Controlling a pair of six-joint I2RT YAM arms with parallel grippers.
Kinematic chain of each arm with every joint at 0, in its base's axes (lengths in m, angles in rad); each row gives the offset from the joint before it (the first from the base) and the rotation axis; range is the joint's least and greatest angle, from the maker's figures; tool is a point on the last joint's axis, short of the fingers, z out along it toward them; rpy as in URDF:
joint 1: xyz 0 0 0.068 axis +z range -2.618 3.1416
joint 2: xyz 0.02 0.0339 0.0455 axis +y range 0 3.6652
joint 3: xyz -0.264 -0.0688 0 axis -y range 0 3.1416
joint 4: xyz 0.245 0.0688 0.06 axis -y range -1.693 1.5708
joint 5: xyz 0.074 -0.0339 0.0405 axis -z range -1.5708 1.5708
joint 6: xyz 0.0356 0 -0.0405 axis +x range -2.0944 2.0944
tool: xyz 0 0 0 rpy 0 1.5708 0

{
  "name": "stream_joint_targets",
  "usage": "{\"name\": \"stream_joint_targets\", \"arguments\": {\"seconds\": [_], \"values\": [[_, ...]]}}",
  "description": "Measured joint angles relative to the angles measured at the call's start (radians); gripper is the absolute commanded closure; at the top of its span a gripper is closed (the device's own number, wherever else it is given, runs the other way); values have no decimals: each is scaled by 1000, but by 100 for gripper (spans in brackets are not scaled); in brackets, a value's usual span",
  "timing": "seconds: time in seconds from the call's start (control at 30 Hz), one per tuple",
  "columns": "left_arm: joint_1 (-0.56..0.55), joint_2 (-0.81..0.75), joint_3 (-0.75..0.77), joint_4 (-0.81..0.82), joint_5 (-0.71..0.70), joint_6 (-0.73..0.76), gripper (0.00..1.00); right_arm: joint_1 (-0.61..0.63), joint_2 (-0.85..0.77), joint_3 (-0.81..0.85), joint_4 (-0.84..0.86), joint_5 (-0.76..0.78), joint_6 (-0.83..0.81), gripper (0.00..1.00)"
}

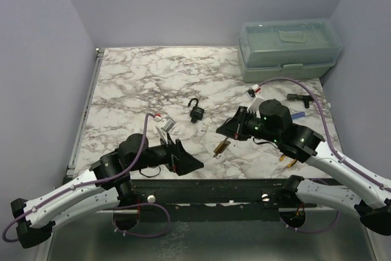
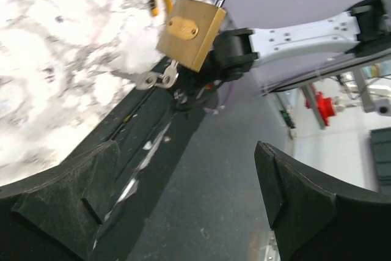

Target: Unlock with the key

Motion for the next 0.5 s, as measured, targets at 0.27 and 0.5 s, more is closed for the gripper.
{"name": "stream_joint_targets", "arguments": {"seconds": [0.27, 0.5], "values": [[0, -63, 96, -244, -163, 85, 2, 0, 1, -135, -18, 190, 87, 100], [0, -57, 151, -363, -292, 180, 3, -3, 117, -213, -16, 269, 116, 100]]}}
